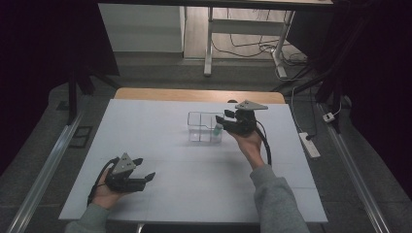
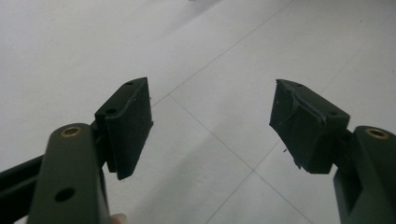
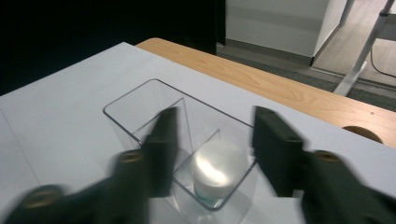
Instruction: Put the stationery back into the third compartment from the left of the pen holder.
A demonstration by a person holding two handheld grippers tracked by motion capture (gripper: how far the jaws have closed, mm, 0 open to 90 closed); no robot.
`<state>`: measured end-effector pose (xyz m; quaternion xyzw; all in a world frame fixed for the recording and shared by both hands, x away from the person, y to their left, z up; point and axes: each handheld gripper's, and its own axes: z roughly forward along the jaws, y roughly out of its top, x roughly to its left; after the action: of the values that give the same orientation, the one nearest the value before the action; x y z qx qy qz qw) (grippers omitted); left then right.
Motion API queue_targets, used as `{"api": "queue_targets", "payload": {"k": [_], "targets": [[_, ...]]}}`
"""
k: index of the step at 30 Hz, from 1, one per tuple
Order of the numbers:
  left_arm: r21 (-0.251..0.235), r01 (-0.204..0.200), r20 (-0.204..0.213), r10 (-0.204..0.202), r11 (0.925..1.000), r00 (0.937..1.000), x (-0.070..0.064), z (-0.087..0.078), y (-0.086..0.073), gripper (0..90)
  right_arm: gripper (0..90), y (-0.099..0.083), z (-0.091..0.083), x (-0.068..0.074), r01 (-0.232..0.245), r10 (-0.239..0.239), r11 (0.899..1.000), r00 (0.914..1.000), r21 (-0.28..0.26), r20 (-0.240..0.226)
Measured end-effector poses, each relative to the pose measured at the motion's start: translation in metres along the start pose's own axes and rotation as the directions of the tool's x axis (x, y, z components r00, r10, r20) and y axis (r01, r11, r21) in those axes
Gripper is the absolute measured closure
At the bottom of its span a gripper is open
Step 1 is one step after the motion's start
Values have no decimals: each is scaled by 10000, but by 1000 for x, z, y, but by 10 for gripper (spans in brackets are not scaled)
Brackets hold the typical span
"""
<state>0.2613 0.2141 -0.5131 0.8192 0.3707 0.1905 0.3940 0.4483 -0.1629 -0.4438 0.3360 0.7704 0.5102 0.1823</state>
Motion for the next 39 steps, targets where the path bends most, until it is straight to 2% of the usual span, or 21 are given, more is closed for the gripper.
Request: {"api": "queue_targets", "payload": {"k": [6,11,14,18,27,34,39], "targets": [[69,-7,-45,8,10000,10000,1,0,-1,291,386,-4,-11,7,226,-227,9996,9997,-151,-64],[59,2,-69,-2,10000,10000,1,0,-1,290,377,-16,-30,9,211,-218,9994,9995,-287,-217],[74,39,-95,-38,10000,9999,2,0,-2,290,378,-26,-45,9,402,-406,9991,9986,-131,-324],[76,39,-92,-39,10000,9999,1,0,-2,290,383,-44,-68,10,780,-780,9970,9968,20,-173],[105,36,-79,-35,9999,10000,2,1,-2,288,385,-81,-113,5,850,-842,9948,9963,563,-162],[153,-14,-87,16,9999,10000,2,1,-2,288,384,-101,-139,-1,893,-895,9919,9960,901,-21],[133,-25,-87,26,9999,10000,2,1,-1,289,380,-113,-147,-6,721,-726,9922,9974,1015,11]]}}
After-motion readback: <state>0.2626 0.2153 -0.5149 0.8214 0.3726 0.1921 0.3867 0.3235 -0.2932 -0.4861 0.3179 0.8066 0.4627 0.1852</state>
